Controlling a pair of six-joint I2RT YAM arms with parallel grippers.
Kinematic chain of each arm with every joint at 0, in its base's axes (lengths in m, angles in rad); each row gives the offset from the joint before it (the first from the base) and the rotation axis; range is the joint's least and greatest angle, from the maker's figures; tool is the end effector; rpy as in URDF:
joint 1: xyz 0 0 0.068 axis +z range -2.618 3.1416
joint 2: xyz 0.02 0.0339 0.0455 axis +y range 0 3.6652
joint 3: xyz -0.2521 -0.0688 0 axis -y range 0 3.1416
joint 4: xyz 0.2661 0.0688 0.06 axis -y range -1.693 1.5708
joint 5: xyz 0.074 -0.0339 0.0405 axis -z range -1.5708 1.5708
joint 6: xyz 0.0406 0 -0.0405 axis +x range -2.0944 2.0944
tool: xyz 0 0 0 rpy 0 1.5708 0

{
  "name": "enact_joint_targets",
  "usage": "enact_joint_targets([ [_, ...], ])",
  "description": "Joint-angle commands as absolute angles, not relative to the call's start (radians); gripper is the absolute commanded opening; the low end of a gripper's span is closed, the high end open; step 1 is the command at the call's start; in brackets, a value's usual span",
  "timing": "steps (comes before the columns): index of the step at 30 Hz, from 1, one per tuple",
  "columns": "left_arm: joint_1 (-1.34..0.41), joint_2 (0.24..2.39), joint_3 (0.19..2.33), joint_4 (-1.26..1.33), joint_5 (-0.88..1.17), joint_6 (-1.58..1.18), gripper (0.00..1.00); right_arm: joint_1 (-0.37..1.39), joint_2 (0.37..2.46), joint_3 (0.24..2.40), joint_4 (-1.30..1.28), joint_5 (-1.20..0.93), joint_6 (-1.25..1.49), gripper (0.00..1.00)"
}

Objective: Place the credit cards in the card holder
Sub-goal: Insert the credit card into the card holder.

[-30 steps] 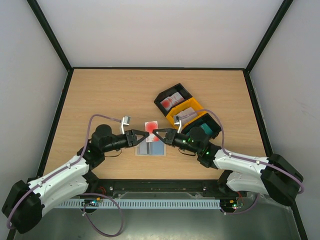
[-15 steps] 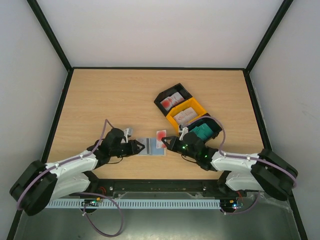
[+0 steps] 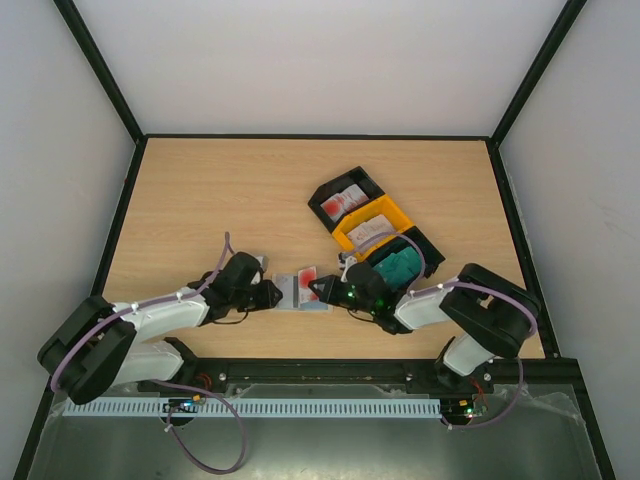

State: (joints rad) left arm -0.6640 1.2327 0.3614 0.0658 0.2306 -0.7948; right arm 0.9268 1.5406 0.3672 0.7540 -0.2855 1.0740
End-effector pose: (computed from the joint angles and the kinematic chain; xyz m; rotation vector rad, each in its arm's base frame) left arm 0.1772 -0.1504 0.1045 -0.0484 2.5709 -0.9107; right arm 0.1553 0.2259 0.0973 -0.0455 2.3425 1.4554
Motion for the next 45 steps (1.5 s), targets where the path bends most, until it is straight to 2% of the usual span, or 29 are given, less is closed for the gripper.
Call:
enact_joint_targets([
  [1, -0.668, 1.243, 0.369, -0.067, 0.146, -0.756, 0.24, 0.945, 1.600, 0.392, 0.884, -0.310, 1.087, 0.02],
  [13, -0.668, 1.223, 0.363, -0.074, 0.148, -0.746, 0.19, 0.959, 1.650, 0.384, 0.836, -0.198, 1.155, 0.02],
  [28, -0.669, 1.232, 0.352, -0.038, 0.176, -0.750, 0.19, 0.976, 1.781, 0.401, 0.954, -0.271, 1.250, 0.02],
  [45, -0.669, 1.236, 0.348, -0.026, 0.186, -0.755, 0.20, 0.998, 1.837, 0.432, 0.957, -0.335, 1.264, 0.02],
])
